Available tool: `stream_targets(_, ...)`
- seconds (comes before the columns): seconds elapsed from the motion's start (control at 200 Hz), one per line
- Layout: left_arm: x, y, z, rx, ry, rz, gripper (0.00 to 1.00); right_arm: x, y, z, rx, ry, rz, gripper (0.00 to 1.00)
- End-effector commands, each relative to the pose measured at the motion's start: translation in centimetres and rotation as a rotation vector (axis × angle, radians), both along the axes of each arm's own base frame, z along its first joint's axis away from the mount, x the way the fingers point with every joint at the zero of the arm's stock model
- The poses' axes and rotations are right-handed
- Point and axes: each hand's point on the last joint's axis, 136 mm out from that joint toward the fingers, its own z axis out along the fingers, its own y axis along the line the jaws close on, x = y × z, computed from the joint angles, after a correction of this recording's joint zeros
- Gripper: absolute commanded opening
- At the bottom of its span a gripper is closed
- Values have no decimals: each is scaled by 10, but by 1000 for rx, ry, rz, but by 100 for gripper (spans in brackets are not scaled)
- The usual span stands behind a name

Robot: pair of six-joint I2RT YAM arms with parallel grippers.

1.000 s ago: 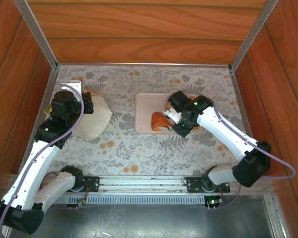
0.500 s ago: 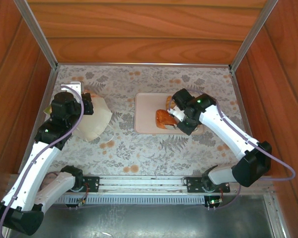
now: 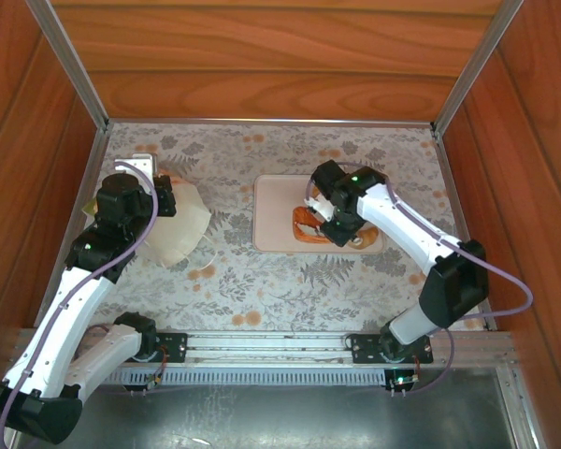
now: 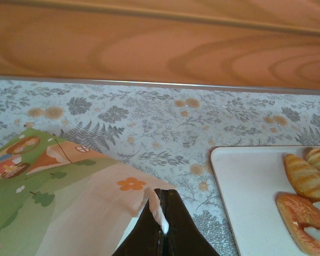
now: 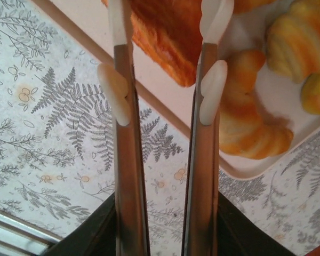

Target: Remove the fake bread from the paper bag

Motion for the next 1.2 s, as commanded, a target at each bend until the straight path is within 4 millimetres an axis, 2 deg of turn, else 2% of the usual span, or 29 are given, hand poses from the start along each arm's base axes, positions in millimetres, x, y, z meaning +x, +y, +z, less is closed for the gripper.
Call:
stream_targets(0.0, -1, 2, 5, 1, -29, 12, 0, -18, -1, 7, 22, 68, 10, 37)
stream_targets(0.195, 2, 1, 5, 2, -28, 11, 0, -32, -12, 14, 25, 48, 77, 35)
stream_targets(0.43, 4, -2, 6, -6, -25, 2, 0, -14, -34, 5, -117, -33, 50, 38)
stream_targets(0.57, 2, -1, 7, -8, -31, 4, 0, -8, -31, 6, -108, -53, 52, 39)
stream_targets(0.84, 2, 0, 6, -6, -31, 5, 0, -7, -17, 19, -30, -58, 33, 48)
stream_targets(1.194, 3, -1, 6, -2, -27, 2, 0, -7, -5, 32, 71, -96, 3, 48)
